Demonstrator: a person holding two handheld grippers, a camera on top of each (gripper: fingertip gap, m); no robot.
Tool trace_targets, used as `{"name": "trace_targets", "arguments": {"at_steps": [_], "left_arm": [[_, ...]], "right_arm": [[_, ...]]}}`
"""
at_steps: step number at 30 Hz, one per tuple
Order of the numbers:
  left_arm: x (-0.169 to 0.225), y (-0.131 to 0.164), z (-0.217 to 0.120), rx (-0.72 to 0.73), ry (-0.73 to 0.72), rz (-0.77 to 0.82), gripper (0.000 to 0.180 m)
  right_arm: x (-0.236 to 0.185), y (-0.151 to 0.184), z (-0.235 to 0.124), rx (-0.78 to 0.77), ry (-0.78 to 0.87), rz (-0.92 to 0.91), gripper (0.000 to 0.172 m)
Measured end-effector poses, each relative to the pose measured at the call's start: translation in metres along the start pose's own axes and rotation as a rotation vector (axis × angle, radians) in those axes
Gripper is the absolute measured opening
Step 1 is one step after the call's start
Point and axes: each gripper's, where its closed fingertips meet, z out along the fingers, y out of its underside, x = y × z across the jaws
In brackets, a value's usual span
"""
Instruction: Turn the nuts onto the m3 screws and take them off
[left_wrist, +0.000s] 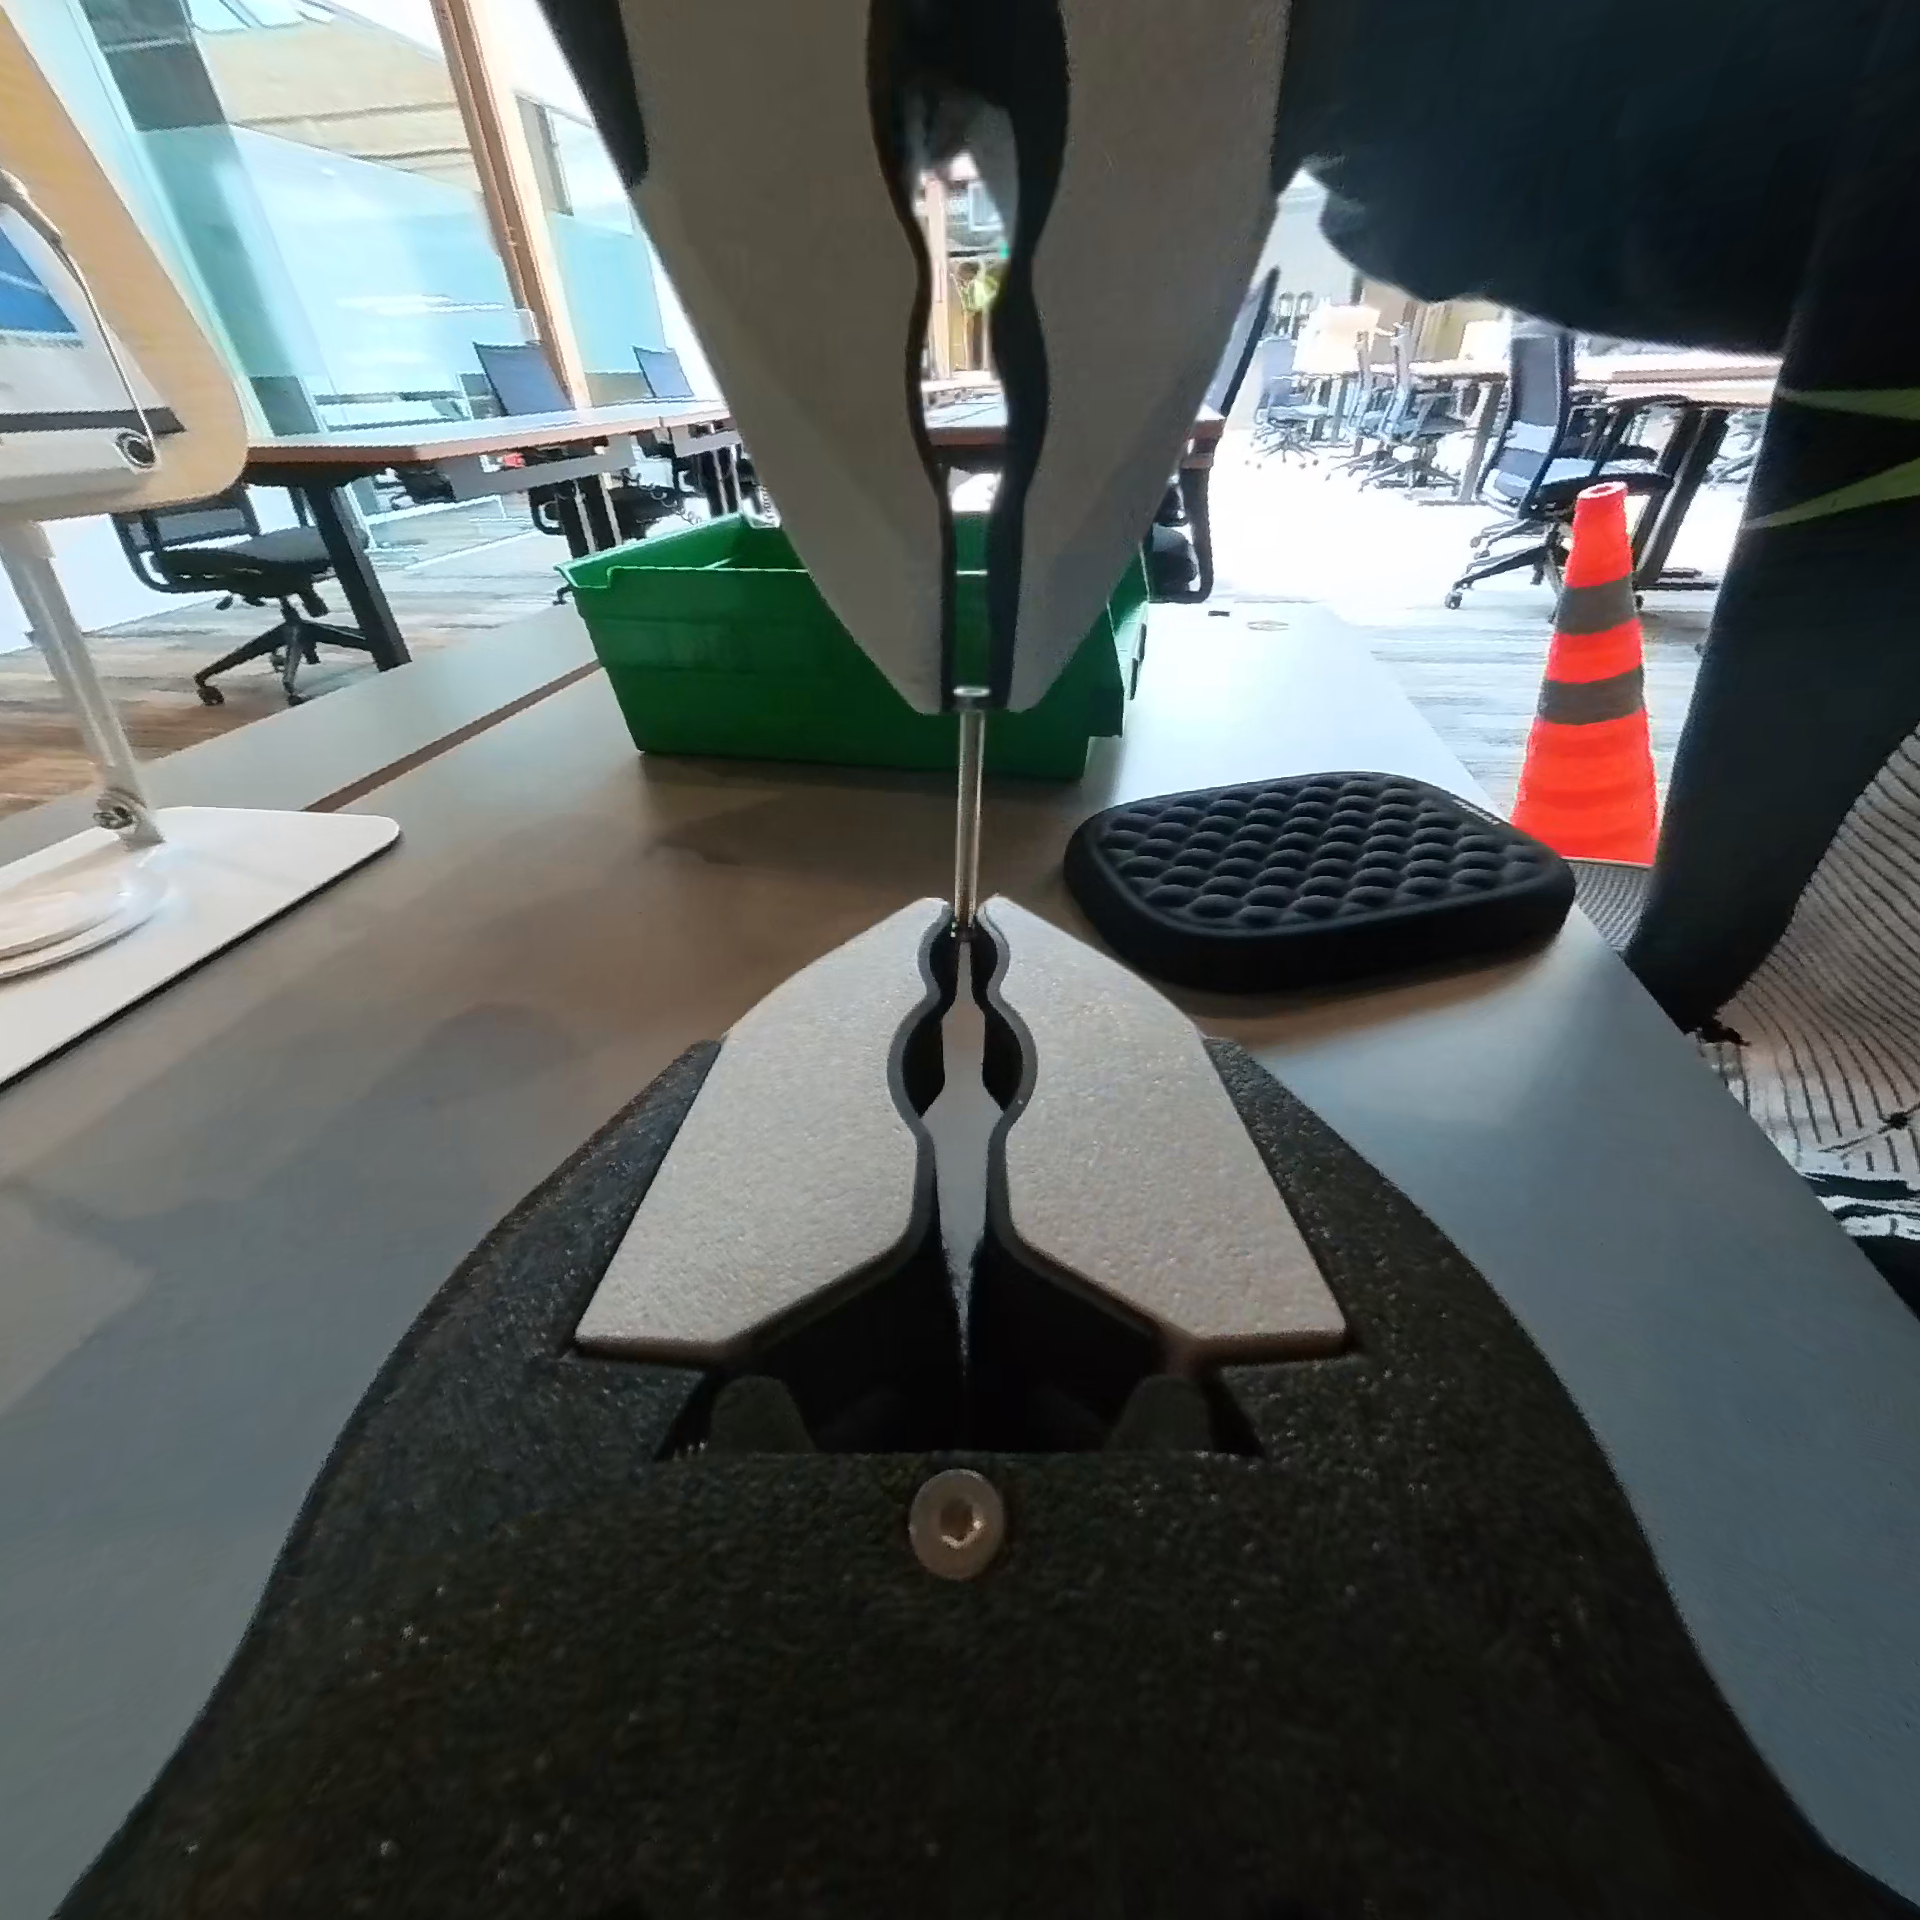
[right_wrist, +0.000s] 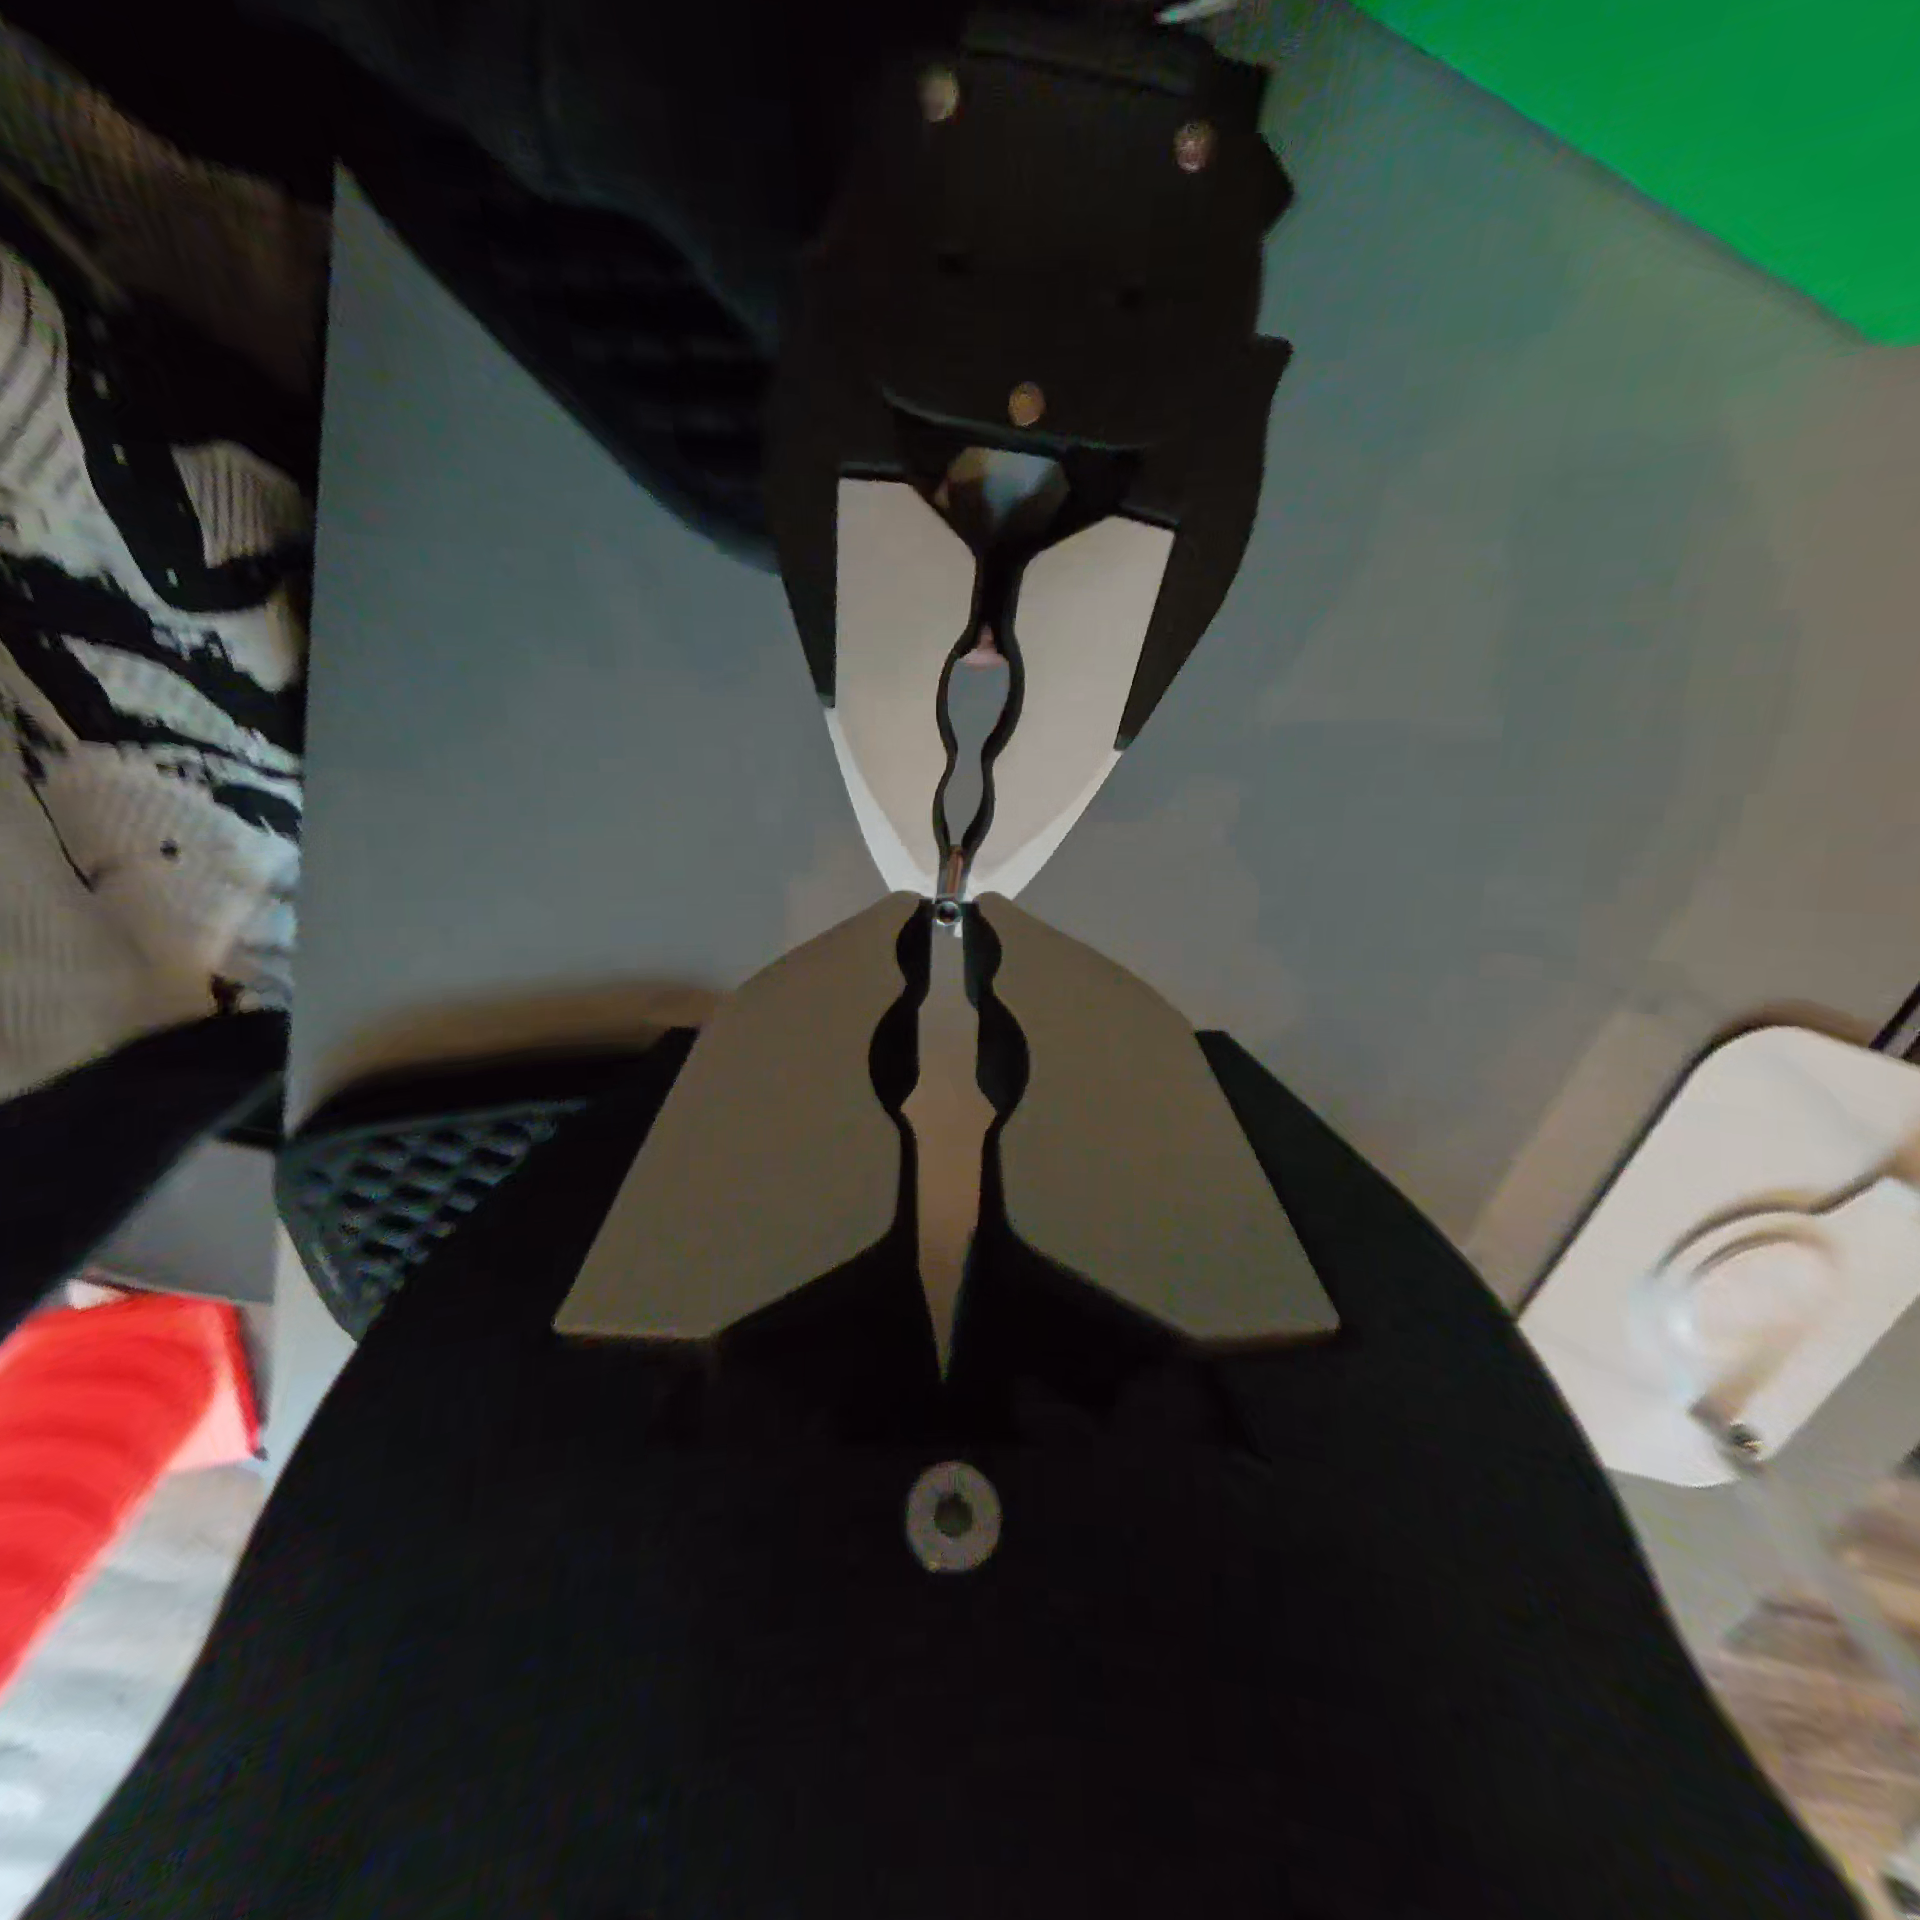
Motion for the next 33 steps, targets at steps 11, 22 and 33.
{"name": "trace_targets", "arguments": {"at_steps": [11,22,33], "left_arm": [[0.011,0.001,0.001,-0.001,0.091,-0.015,0.001],[0.007,-0.001,0.000,0.012,0.059,-0.020,0.001],[-0.009,0.005,0.001,-0.055,-0.135,0.095,0.001]], "right_arm": [[-0.010,0.000,-0.005,-0.014,-0.043,-0.599,0.022],[0.000,0.000,0.002,-0.039,-0.036,-0.506,0.004],[0.008,0.008,0.005,-0.071,0.075,0.268,0.004]]}}
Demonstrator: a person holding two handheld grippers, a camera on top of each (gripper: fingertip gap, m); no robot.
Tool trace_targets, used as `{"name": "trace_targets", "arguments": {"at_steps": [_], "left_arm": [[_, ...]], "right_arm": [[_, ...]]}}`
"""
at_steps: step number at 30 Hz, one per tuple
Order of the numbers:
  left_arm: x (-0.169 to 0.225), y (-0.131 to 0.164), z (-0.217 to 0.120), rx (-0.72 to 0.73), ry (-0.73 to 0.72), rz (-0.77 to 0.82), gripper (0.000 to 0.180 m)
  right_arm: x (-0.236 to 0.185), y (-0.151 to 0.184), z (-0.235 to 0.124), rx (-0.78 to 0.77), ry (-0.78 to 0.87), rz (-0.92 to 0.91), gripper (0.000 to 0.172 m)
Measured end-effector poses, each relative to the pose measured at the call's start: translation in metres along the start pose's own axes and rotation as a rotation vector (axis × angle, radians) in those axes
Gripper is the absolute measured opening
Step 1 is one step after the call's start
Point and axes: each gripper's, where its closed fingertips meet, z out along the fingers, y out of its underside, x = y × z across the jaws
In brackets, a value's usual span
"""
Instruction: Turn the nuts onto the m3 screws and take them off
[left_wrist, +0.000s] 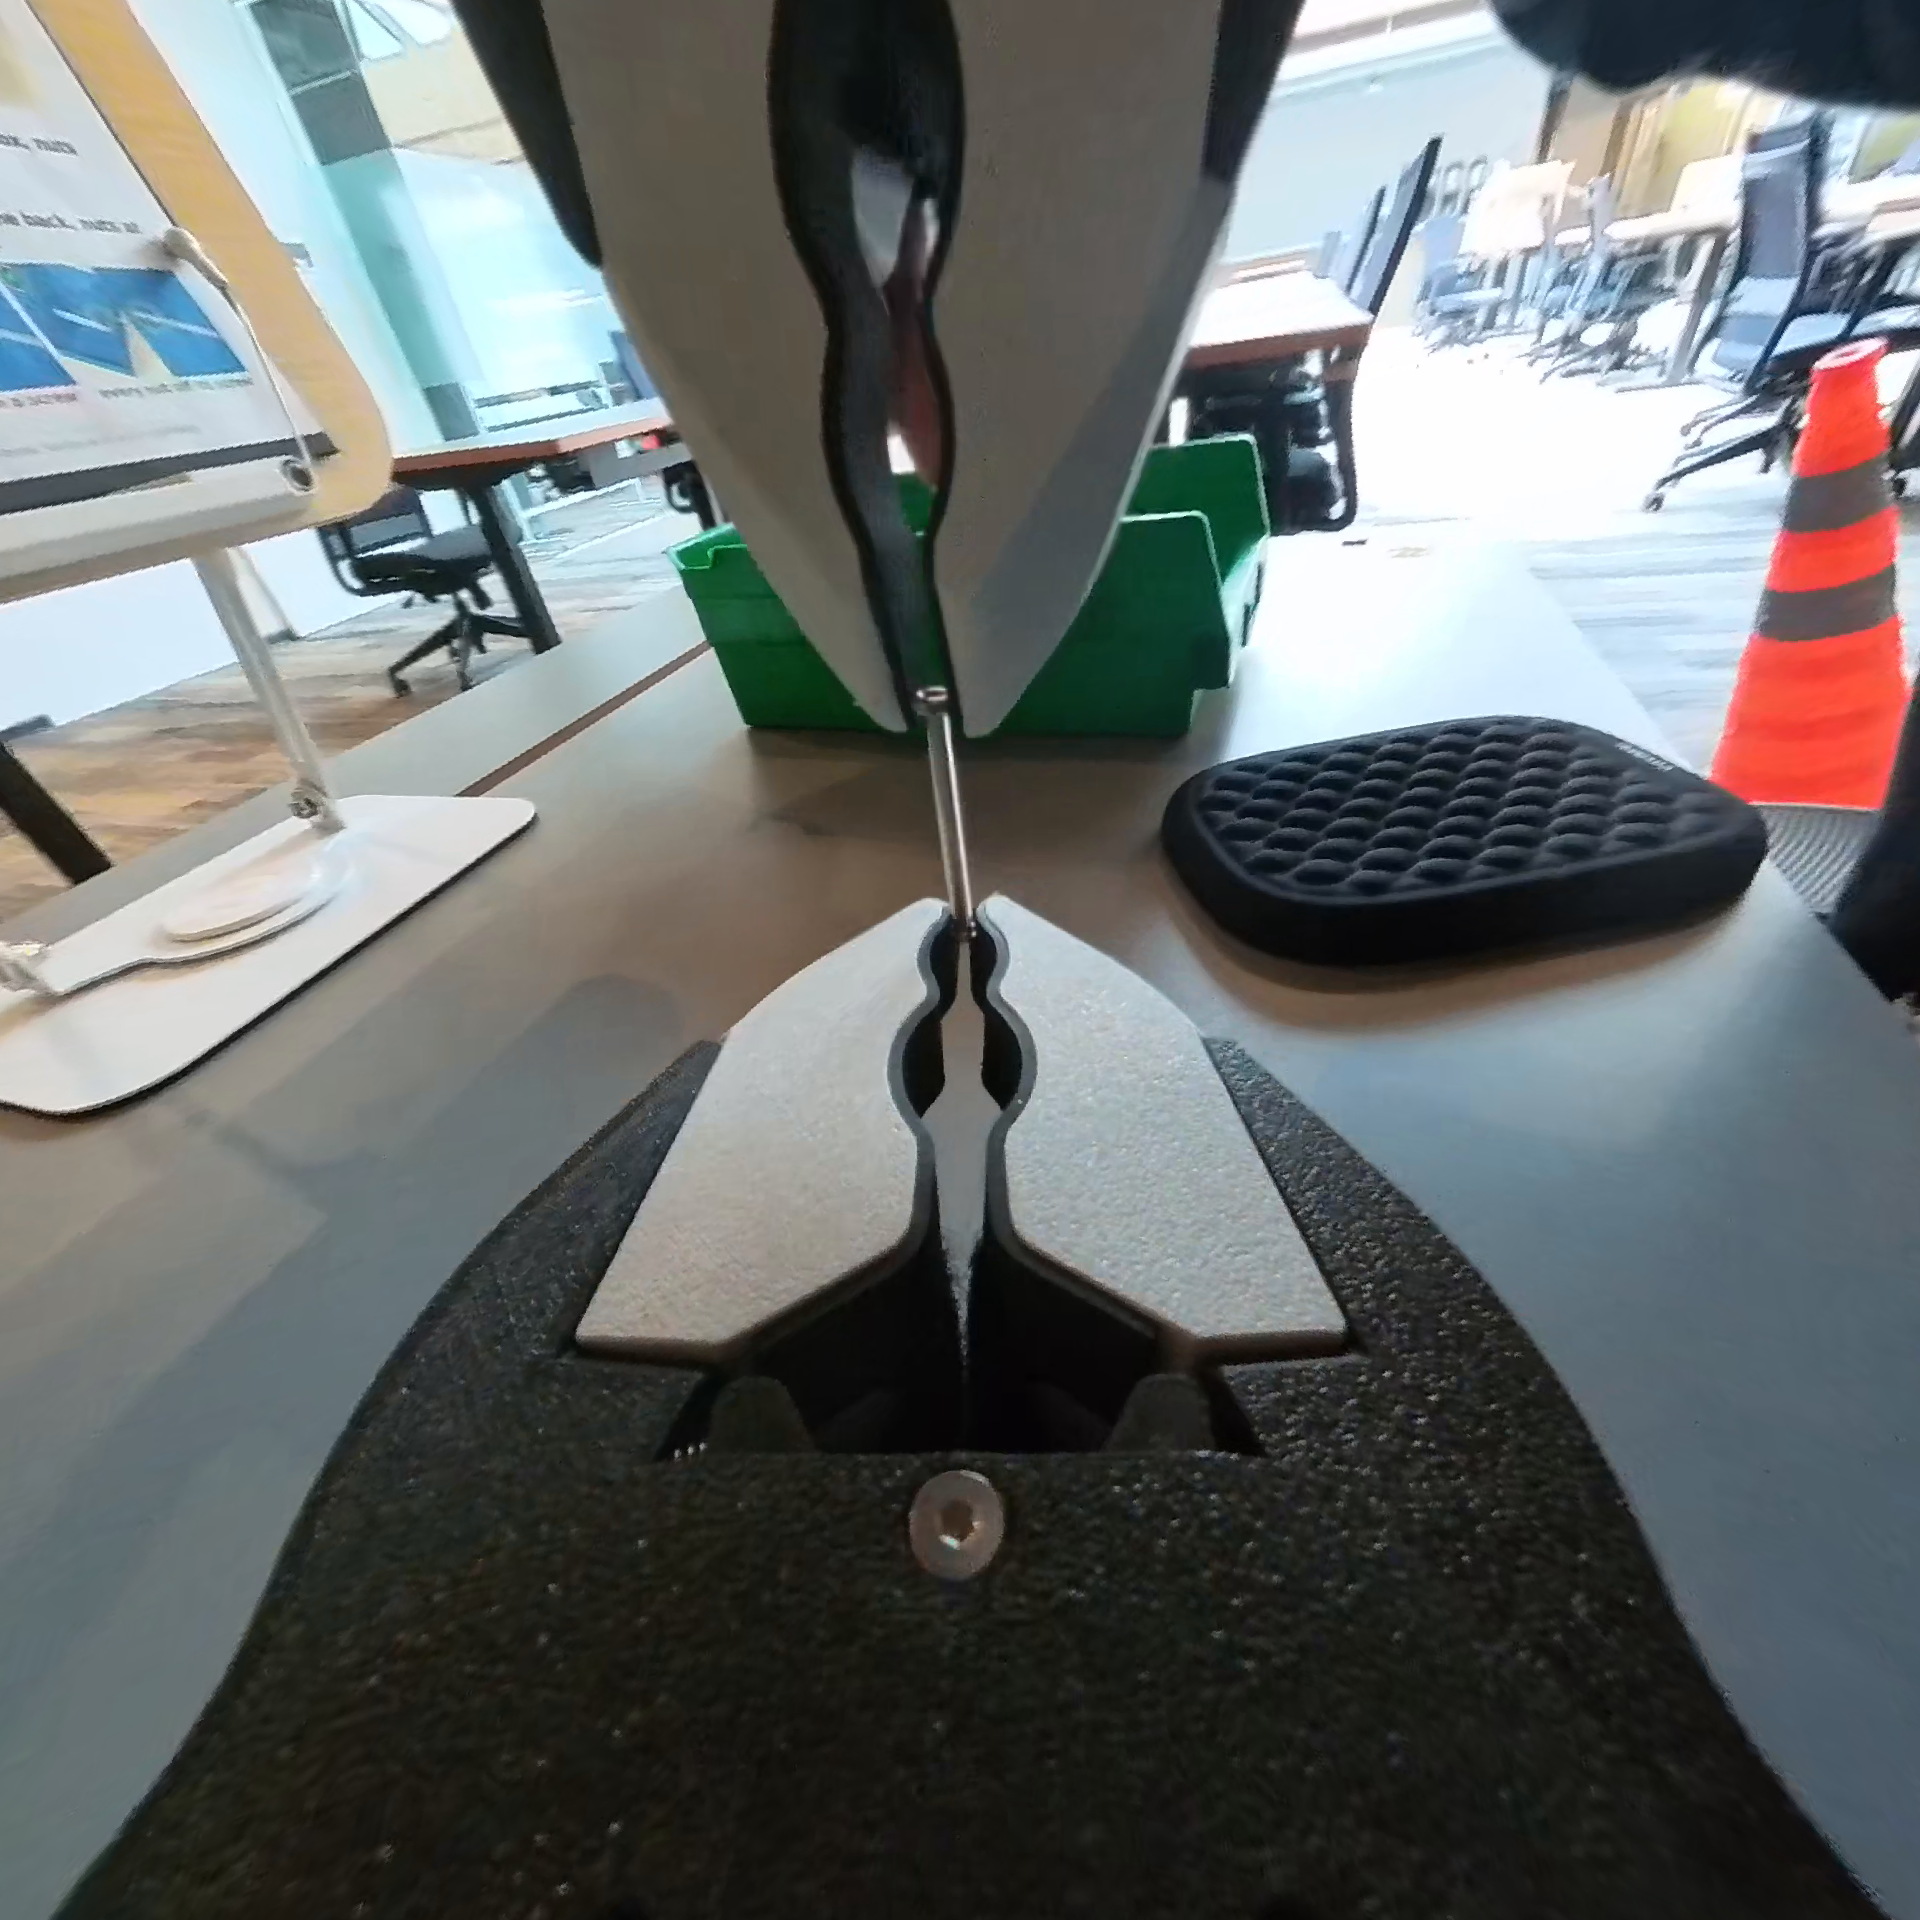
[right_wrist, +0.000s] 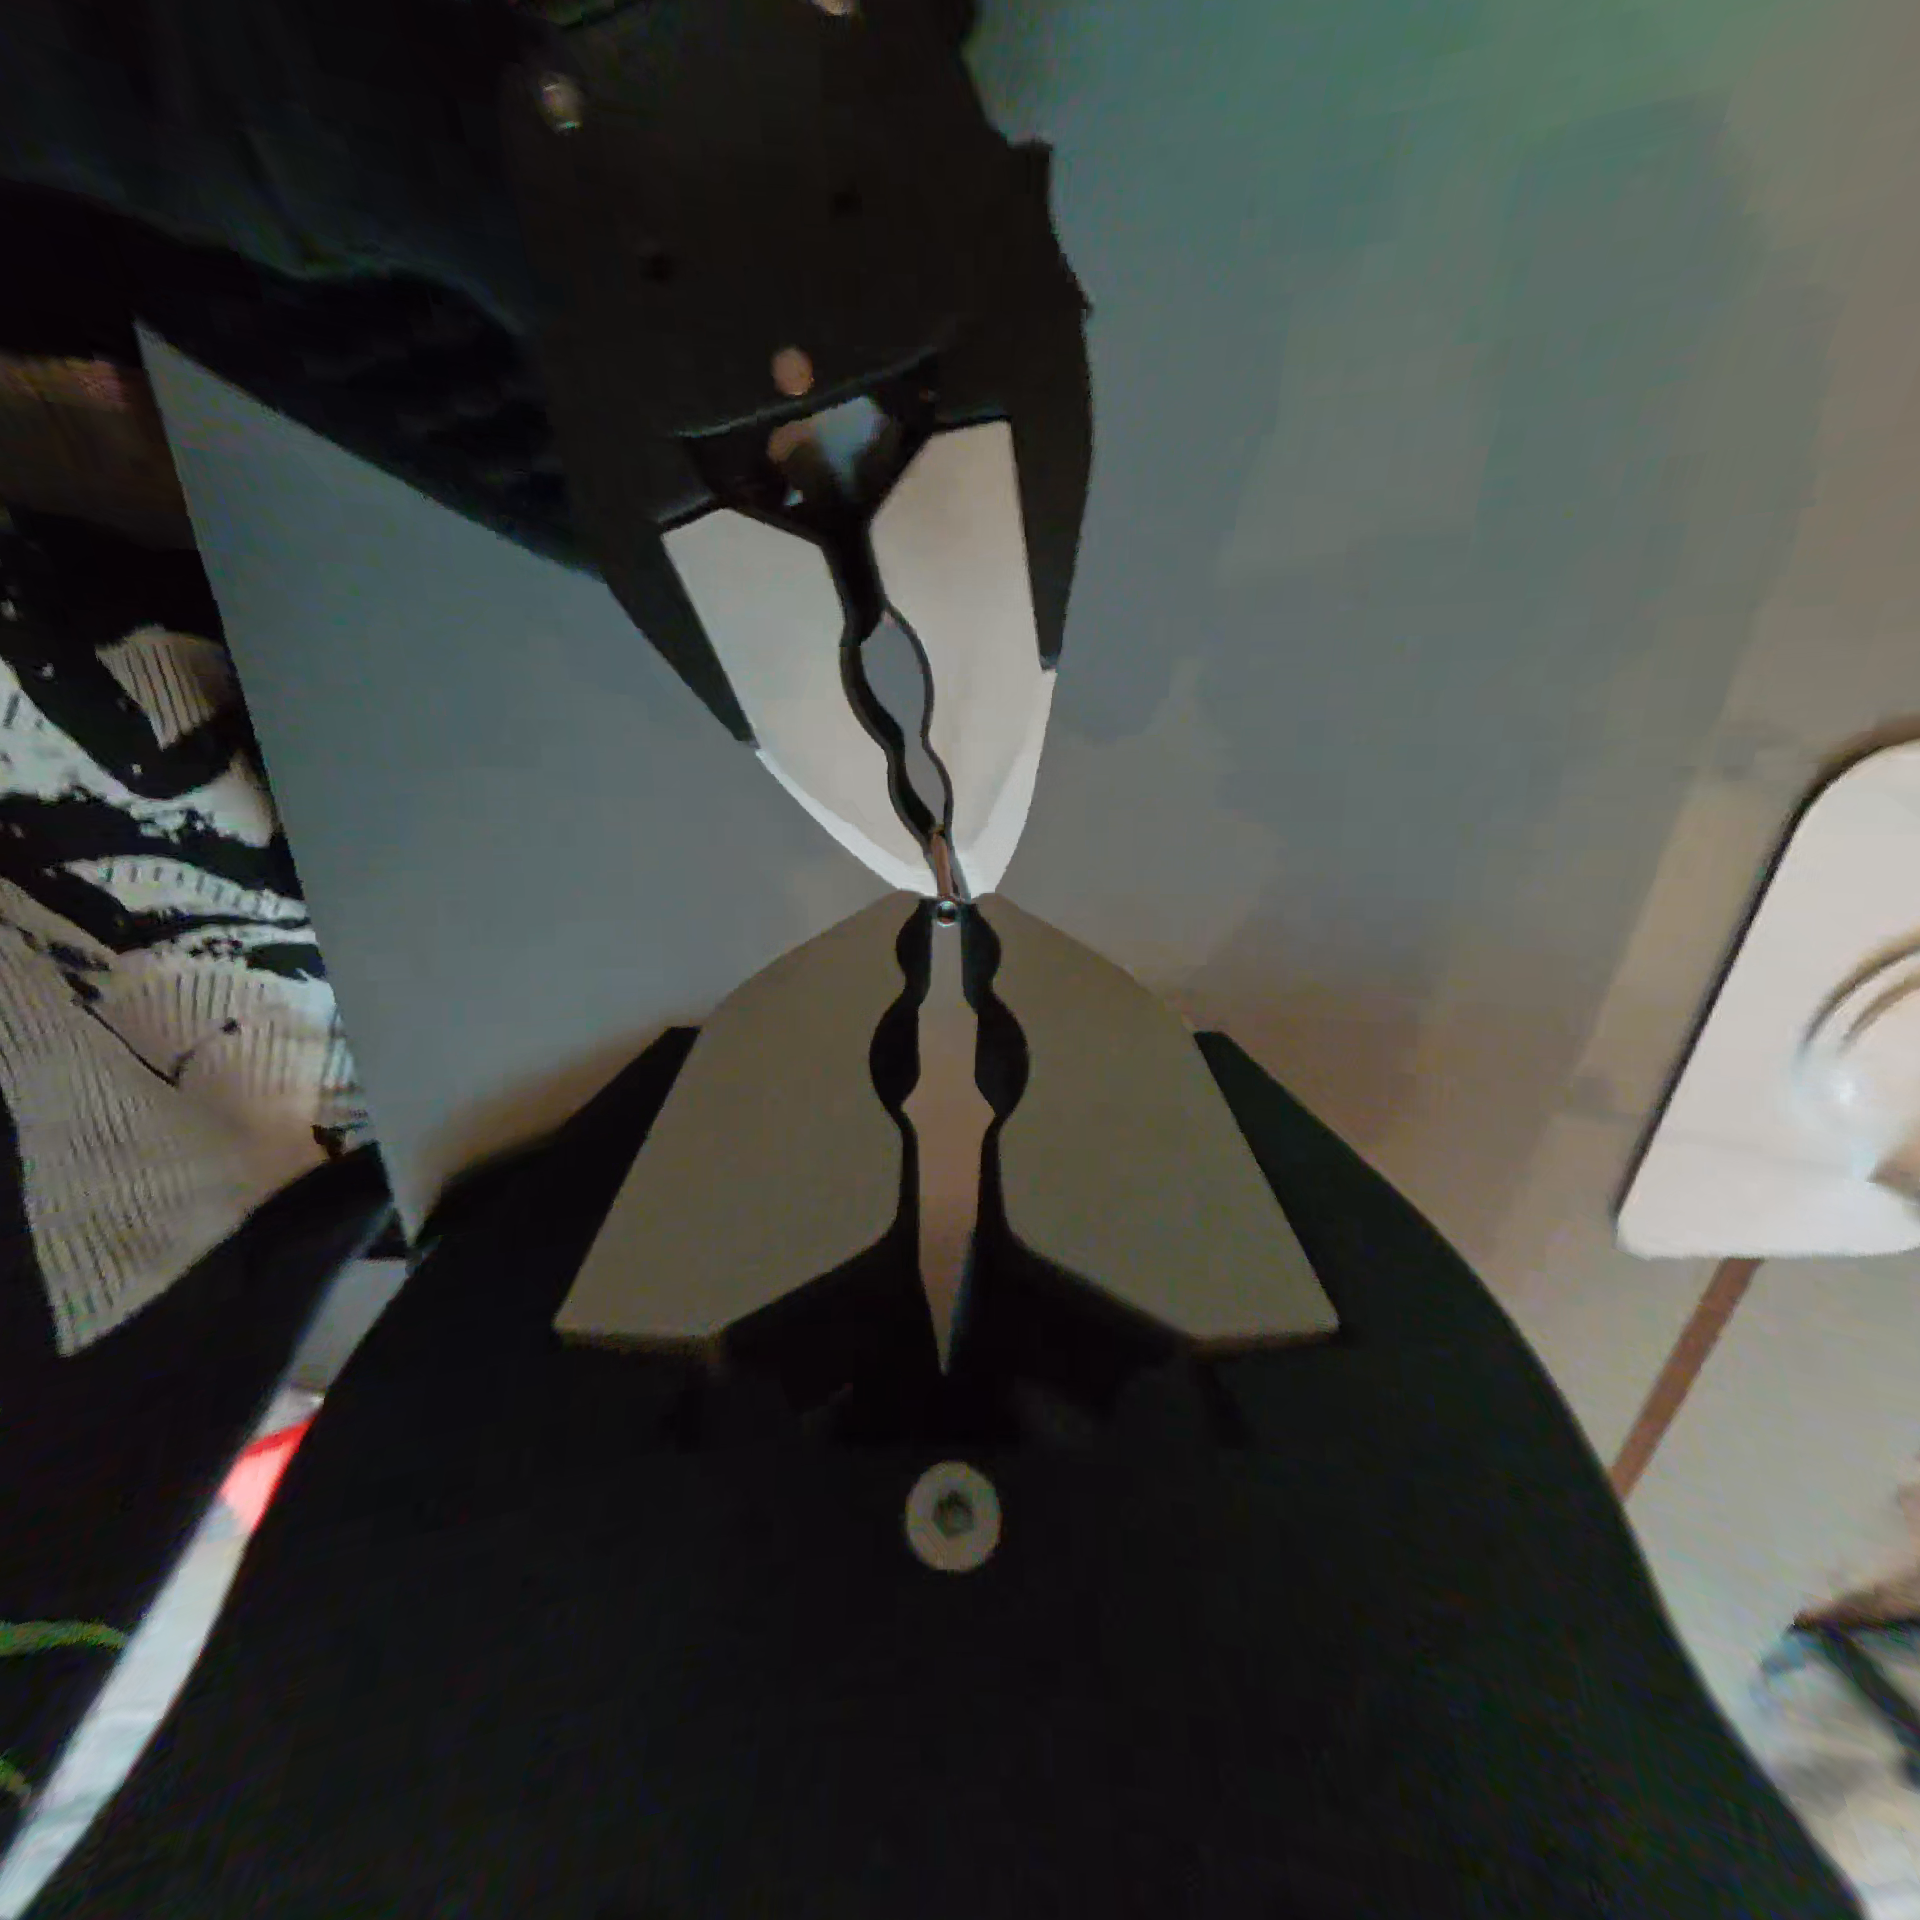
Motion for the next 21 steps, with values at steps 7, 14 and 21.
{"name": "trace_targets", "arguments": {"at_steps": [7,14,21], "left_arm": [[0.002,0.001,0.000,-0.005,0.012,0.001,0.001],[0.014,0.002,0.002,-0.013,0.115,-0.026,0.001],[0.019,0.002,0.001,-0.011,0.154,-0.032,0.000]], "right_arm": [[-0.002,-0.001,-0.006,0.037,-0.014,-0.147,0.029],[-0.011,0.005,-0.010,0.051,-0.046,-0.861,0.029],[-0.012,0.007,-0.003,0.015,-0.145,-0.957,0.013]]}}
